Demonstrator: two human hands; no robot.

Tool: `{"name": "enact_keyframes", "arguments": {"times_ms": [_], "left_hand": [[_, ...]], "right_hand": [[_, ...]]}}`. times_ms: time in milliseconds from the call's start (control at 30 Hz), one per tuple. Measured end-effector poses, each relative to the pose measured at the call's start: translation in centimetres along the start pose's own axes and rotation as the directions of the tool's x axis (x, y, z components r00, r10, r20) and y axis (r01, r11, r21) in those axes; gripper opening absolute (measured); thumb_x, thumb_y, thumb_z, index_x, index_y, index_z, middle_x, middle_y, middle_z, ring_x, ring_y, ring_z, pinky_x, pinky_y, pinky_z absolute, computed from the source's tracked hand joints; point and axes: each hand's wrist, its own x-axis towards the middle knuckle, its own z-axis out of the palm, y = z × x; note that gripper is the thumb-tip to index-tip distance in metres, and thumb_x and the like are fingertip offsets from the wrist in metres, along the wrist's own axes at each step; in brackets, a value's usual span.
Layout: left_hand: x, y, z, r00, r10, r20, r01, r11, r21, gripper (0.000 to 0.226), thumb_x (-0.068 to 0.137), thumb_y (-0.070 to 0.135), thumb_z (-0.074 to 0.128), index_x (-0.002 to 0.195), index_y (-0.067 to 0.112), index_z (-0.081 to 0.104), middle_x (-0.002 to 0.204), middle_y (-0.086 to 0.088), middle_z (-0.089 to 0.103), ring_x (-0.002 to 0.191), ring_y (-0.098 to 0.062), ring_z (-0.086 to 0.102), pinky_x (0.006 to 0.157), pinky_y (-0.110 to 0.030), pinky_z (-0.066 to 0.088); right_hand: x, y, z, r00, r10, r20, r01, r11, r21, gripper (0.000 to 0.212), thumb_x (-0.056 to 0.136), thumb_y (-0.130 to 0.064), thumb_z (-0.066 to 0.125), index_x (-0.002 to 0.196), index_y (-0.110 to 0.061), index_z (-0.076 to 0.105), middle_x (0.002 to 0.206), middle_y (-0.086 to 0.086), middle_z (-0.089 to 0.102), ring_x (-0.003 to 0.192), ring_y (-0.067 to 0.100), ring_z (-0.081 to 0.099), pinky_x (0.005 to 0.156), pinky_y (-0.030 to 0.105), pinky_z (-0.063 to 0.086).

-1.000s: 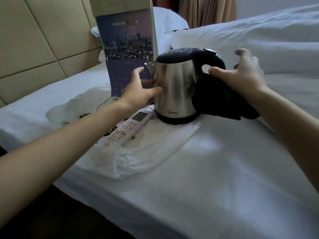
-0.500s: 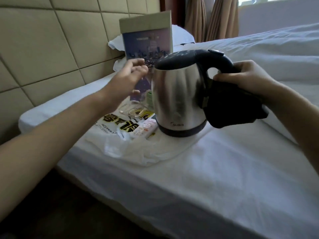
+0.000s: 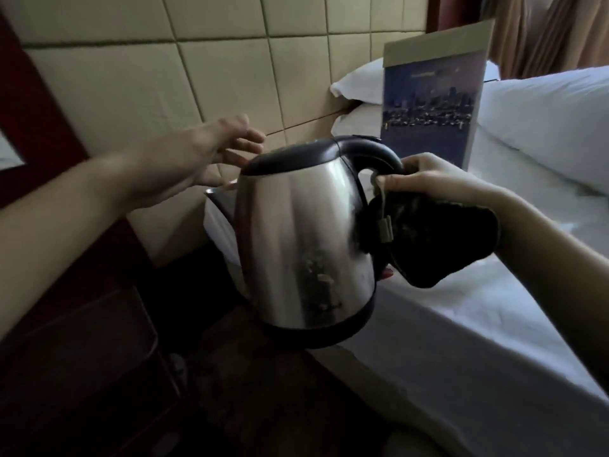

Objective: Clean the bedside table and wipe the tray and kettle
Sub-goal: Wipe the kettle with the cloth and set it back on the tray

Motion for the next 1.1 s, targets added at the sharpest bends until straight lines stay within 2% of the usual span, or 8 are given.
{"name": "enact_keyframes", "arguments": {"times_ms": [200,267,333,400,533,800,933,1100], "left_hand": [[-5.8,-1.5,-2.6,0.866,0.172,-0.47,-0.114,0.982,0.149,0.024,0.078,0.045,0.045,0.078,0.029,0.063,0.084,0.011,0.063,0.07,-0.001,0.05,0.063,-0.018,0.038],[-7.3,-1.9,-1.5,0.903,0.151,-0.402,-0.071,0.976,0.208,0.031,0.085,0.041,0.046,0.07,0.023,0.066,0.068,0.009,0.066,0.056,0.0,0.048,0.051,-0.014,0.036],[-8.0,-2.7,0.6,0.966,-0.094,-0.24,0.149,0.964,0.222,0.043,0.096,0.043,0.042,0.076,0.018,0.071,0.069,0.008,0.071,0.057,-0.004,0.054,0.047,-0.015,0.039],[-7.9,-3.8,2.1,0.935,-0.324,-0.143,0.346,0.922,0.173,0.052,0.098,0.049,0.032,0.091,0.016,0.072,0.084,0.005,0.074,0.074,-0.008,0.065,0.057,-0.021,0.049],[-7.0,-5.5,2.1,0.862,-0.503,-0.064,0.493,0.861,-0.121,0.068,0.093,0.062,0.027,0.1,0.01,0.07,0.097,-0.008,0.074,0.095,-0.016,0.068,0.083,-0.036,0.053],[-5.6,-7.0,5.1,0.758,-0.547,-0.356,0.357,0.804,-0.476,0.026,0.081,0.037,0.07,0.08,0.013,0.064,0.08,-0.008,0.07,0.071,-0.021,0.067,0.062,-0.029,0.054],[-5.7,-8.0,3.3,0.751,-0.545,-0.372,0.33,0.798,-0.503,0.02,0.085,0.029,0.066,0.087,0.008,0.065,0.082,-0.01,0.068,0.075,-0.023,0.065,0.064,-0.035,0.053],[-7.4,-10.0,1.2,0.838,-0.473,-0.273,0.315,0.827,-0.466,0.015,0.089,0.014,0.058,0.084,0.003,0.066,0.077,-0.007,0.072,0.073,-0.016,0.067,0.071,-0.027,0.057]], "right_hand": [[0.8,-1.2,8.8,0.99,-0.093,-0.106,0.106,0.986,0.129,0.01,0.077,-0.027,0.073,0.073,-0.019,0.069,0.062,-0.009,0.066,0.057,-0.002,0.06,0.055,0.011,0.046],[0.9,-0.9,12.2,0.973,-0.103,-0.207,0.133,0.982,0.137,0.011,0.073,-0.03,0.075,0.077,-0.02,0.07,0.068,-0.008,0.069,0.064,0.001,0.063,0.062,0.019,0.049],[1.0,-0.3,15.5,0.951,-0.079,-0.3,0.118,0.986,0.114,0.022,0.067,-0.039,0.074,0.082,-0.023,0.07,0.073,-0.006,0.07,0.074,0.009,0.066,0.07,0.032,0.054],[0.9,0.1,18.0,0.933,-0.059,-0.354,0.115,0.984,0.139,0.028,0.064,-0.043,0.072,0.085,-0.025,0.069,0.074,-0.006,0.07,0.076,0.01,0.066,0.074,0.04,0.054],[0.2,0.4,20.4,0.943,-0.083,-0.322,0.161,0.961,0.225,0.019,0.067,-0.038,0.074,0.081,-0.027,0.067,0.073,-0.007,0.068,0.074,0.009,0.063,0.071,0.037,0.051],[-0.5,0.0,23.8,0.96,-0.238,-0.147,0.278,0.872,0.403,0.036,0.077,-0.022,0.073,0.112,-0.018,0.065,0.097,-0.004,0.071,0.086,0.009,0.067,0.076,0.03,0.055],[0.9,-0.5,23.8,0.922,-0.385,-0.05,0.385,0.89,0.243,0.04,0.079,-0.025,0.072,0.118,-0.022,0.062,0.101,-0.013,0.064,0.094,-0.003,0.059,0.081,0.014,0.047],[1.8,0.2,21.7,0.937,-0.313,-0.153,0.341,0.914,0.218,0.019,0.08,-0.031,0.061,0.07,-0.016,0.069,0.063,0.002,0.061,0.059,0.001,0.051,0.059,0.024,0.041]]}}
